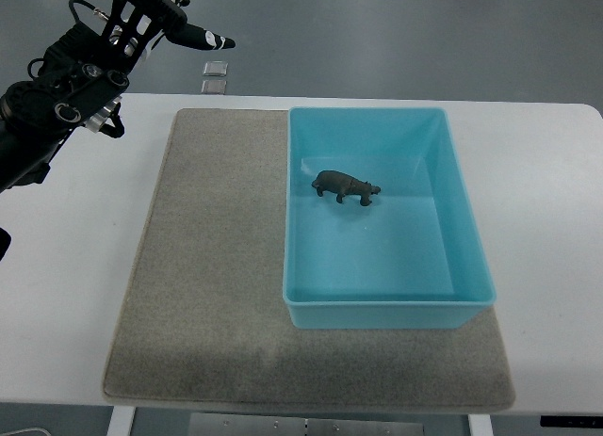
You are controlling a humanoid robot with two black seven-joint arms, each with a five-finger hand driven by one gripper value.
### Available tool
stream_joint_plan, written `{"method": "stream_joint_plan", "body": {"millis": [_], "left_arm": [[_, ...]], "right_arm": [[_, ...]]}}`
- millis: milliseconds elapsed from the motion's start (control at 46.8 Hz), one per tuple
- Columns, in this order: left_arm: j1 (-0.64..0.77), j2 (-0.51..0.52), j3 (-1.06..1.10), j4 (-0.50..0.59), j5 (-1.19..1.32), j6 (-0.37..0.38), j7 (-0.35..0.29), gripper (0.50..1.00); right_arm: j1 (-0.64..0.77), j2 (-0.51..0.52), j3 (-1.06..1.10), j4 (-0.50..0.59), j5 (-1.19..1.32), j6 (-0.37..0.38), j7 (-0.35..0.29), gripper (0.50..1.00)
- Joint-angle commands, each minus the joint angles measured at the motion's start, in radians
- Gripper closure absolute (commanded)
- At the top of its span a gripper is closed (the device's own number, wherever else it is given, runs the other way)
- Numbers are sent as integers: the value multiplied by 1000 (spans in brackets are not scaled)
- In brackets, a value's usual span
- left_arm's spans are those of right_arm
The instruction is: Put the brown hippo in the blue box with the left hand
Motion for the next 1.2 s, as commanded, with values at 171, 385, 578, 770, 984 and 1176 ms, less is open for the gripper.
{"method": "stream_joint_plan", "body": {"millis": [171,385,578,770,984,1176], "left_arm": [[12,-1,-1,12,-351,5,25,506],[12,-6,-2,37,-653,-4,80,504],[15,-18,-10,46,-849,-65,83,501],[42,-41,-47,98,-937,-211,46,500],[77,-67,-132,143,-940,-309,-26,500],[89,-74,-175,143,-942,-346,-72,501]], "right_arm": [[0,0,0,0,0,0,0,564],[0,0,0,0,0,0,0,564],[0,0,0,0,0,0,0,564],[0,0,0,0,0,0,0,564],[0,0,0,0,0,0,0,564],[0,0,0,0,0,0,0,564]]}}
